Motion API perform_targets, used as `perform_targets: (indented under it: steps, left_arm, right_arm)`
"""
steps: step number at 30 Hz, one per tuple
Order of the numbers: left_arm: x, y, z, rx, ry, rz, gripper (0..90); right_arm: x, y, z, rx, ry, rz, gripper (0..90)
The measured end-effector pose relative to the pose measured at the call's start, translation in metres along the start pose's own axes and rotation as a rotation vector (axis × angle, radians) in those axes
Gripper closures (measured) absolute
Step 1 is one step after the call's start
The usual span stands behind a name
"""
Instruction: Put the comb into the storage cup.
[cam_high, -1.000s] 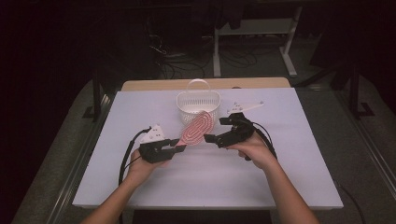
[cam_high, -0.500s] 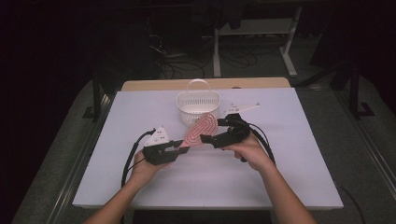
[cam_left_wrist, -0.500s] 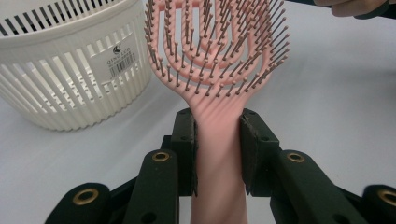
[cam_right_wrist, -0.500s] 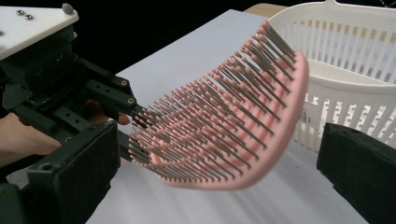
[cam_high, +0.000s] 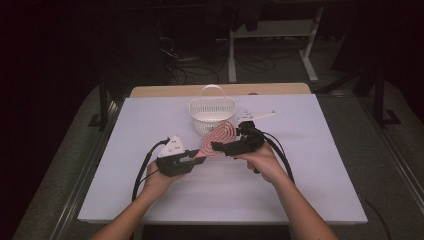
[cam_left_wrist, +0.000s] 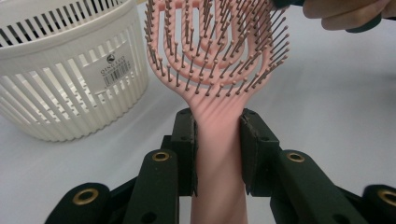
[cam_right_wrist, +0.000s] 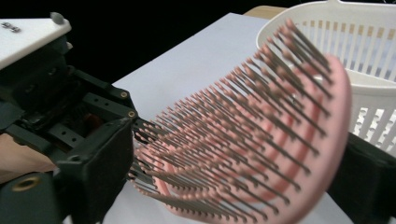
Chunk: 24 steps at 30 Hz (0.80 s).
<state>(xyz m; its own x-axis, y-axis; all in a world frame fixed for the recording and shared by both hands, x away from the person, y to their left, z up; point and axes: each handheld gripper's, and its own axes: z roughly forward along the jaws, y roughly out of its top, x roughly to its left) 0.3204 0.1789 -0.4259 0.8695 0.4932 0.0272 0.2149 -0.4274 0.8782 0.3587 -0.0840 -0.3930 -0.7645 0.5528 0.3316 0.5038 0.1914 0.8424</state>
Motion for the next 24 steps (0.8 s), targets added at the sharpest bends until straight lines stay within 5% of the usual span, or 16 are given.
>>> perform_targets:
  steps: [24]
  left_arm:
    - [-0.003, -0.0032, 0.0039, 0.0, 0.011, 0.016, 70.2]
  right_arm:
    - [-0.0045, -0.0026, 0.002, 0.005, 0.049, 0.066, 42.8]
